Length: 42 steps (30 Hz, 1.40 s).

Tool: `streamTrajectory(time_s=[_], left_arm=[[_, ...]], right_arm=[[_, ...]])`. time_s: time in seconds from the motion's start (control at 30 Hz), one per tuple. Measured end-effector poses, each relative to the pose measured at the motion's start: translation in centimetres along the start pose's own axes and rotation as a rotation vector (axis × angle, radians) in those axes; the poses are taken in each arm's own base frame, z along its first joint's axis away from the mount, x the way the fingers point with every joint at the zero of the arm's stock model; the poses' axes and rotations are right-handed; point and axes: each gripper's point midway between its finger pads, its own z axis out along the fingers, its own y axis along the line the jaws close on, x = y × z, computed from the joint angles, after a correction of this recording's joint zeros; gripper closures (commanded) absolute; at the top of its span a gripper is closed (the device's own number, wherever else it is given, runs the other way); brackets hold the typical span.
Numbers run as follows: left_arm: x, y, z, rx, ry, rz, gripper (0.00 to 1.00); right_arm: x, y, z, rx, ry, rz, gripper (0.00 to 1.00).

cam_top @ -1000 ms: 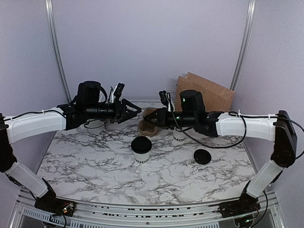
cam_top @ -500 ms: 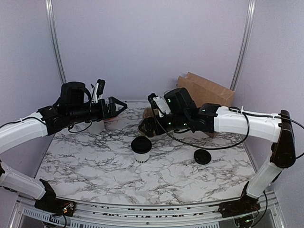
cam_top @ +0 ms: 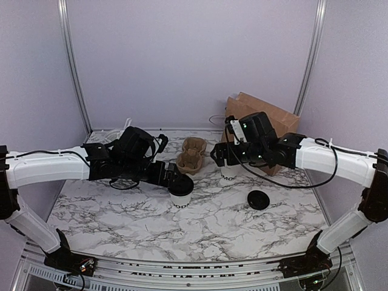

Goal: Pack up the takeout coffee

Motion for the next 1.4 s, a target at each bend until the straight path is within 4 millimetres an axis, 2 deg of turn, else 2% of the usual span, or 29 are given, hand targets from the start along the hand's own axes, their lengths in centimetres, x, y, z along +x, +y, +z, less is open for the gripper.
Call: streamTrajectory(time_s=[0.07,0.23,0.4,0.63,1.03,1.13,1.4], left_arm=[[0.7,-0.2,1.0,-0.031,0.036,0.023,0.01],[0.9,-1.4,2.3,-0.076,0.074,0.078,0.01],[0.9,-1.9,3.2,-0.126,0.093,0.118,0.01],[1.7,-1.6,4.6,-0.201,0.128,0.159,0.02],[2.2,-1.1,6.1,-0.244,0.156,0.191,0.13],[2.4,-0.9,6.4,-0.259,0.165,0.198,0.19],[2.2,-1.0,6.5,-0.272,0.163,0.207,0.28]], right_arm=[[-0.7,-1.2,-1.0,0.023,-0.035,0.026,0.04],[-1.7,-1.3,-2.4,0.016,-0.094,0.040,0.04],[-1.1,-1.6,-2.2,0.022,-0.092,0.043,0.05],[-0.6,-1.9,-2.0,0.030,-0.086,0.050,0.05],[-0.8,-2.2,-2.0,0.046,-0.094,0.057,0.05],[-0.8,-2.3,-2.1,0.050,-0.097,0.058,0.05],[-0.8,-2.3,-2.1,0.052,-0.097,0.058,0.05]])
